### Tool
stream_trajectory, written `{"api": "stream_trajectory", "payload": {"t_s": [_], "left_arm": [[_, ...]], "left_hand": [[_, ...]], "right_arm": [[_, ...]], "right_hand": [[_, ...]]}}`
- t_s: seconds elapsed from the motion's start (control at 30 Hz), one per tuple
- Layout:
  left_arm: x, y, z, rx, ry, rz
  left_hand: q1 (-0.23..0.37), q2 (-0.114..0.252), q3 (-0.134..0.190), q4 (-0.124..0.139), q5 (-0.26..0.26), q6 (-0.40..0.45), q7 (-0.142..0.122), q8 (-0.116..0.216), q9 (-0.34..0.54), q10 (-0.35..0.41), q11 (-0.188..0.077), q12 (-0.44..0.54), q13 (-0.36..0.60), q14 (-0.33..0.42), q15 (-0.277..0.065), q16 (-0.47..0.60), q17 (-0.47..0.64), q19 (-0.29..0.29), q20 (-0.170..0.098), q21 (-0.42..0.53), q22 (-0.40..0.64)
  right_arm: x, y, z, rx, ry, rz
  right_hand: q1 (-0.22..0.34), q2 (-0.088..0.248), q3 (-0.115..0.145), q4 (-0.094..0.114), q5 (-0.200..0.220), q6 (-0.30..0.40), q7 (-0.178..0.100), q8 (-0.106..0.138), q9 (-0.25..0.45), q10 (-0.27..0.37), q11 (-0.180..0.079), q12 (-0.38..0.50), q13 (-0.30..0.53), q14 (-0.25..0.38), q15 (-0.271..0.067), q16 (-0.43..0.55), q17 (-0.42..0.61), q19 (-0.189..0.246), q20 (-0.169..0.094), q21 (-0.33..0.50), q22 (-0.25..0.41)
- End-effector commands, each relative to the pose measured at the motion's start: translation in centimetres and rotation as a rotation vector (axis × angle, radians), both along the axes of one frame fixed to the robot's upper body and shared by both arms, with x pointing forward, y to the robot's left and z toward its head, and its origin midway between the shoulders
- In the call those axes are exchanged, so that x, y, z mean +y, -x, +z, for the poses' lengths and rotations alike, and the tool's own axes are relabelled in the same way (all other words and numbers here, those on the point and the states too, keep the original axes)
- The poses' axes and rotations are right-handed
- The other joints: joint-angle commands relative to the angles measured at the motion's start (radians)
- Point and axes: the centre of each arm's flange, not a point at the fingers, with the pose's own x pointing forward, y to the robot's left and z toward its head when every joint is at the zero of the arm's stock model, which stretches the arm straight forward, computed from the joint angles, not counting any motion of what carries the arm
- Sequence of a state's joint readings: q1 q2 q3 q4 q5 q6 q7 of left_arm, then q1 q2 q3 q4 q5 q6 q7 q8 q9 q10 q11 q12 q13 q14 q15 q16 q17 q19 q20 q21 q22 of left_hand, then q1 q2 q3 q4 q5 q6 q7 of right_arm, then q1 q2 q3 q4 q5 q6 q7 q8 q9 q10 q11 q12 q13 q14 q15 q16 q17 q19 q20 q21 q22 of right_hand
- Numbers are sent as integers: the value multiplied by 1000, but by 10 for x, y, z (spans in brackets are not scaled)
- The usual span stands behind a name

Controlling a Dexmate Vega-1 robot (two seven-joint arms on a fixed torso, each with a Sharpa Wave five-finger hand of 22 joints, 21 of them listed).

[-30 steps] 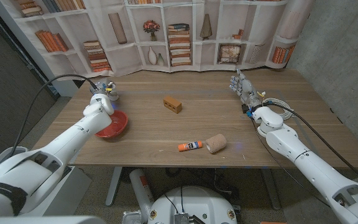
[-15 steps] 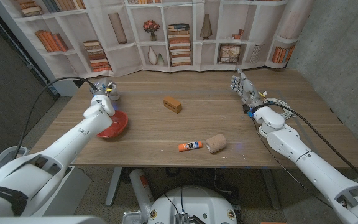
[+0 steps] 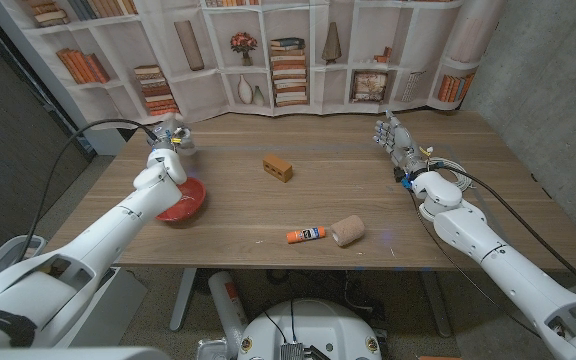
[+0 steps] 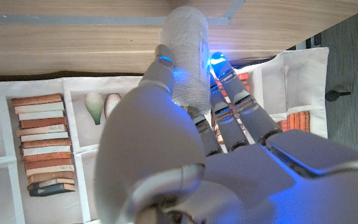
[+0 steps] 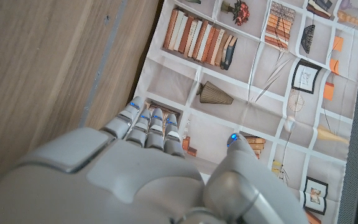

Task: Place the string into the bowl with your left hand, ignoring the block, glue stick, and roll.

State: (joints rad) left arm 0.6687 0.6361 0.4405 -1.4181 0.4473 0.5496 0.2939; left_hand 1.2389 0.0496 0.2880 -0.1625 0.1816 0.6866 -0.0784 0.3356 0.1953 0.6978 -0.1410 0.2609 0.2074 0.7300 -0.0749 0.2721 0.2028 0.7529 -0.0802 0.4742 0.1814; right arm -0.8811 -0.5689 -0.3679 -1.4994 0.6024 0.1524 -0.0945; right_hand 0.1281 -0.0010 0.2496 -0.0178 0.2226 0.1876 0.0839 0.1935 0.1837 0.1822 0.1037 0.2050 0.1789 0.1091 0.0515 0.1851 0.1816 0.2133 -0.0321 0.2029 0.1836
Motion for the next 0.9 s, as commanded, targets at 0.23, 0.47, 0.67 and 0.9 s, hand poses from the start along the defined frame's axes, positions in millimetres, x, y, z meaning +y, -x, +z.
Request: {"api": "stream_trajectory", "payload": {"t_s": [0.23,0.47,0.67,0.9], "left_arm": [[-9,30,-2,13,2,-139],[1,40,-4,26,5,-142],[3,45,-5,35,-18,-130],[6,56,-2,17,-20,-132]], "left_hand": [[25,57,28,33,4,32,19,-3,2,32,-11,-7,1,6,-130,-11,6,-9,-29,6,1],[25,57,29,34,3,33,20,-6,2,34,-12,-10,2,7,-131,-14,7,-12,-29,6,1],[23,58,29,35,3,34,20,-8,2,35,-11,-13,2,7,-130,-16,7,-14,-27,5,1],[20,58,29,37,3,36,18,-10,1,35,-11,-16,2,7,-130,-18,8,-18,-26,5,2]], "right_arm": [[-2,1,2,9,16,-5],[2,2,3,11,20,-7],[3,3,4,8,18,-8],[3,4,3,7,17,-14]], "right_hand": [[1,3,-4,-2,10,11,2,1,4,10,-1,6,6,10,-1,3,3,5,6,0,2],[1,4,-4,-2,10,11,1,1,4,10,-1,5,6,11,0,3,3,5,6,0,2],[0,4,-5,-3,10,12,2,1,4,11,-1,6,6,11,2,3,3,6,6,1,2],[0,5,-5,-3,10,12,3,1,4,11,-1,6,6,12,1,3,3,6,6,1,2]]}}
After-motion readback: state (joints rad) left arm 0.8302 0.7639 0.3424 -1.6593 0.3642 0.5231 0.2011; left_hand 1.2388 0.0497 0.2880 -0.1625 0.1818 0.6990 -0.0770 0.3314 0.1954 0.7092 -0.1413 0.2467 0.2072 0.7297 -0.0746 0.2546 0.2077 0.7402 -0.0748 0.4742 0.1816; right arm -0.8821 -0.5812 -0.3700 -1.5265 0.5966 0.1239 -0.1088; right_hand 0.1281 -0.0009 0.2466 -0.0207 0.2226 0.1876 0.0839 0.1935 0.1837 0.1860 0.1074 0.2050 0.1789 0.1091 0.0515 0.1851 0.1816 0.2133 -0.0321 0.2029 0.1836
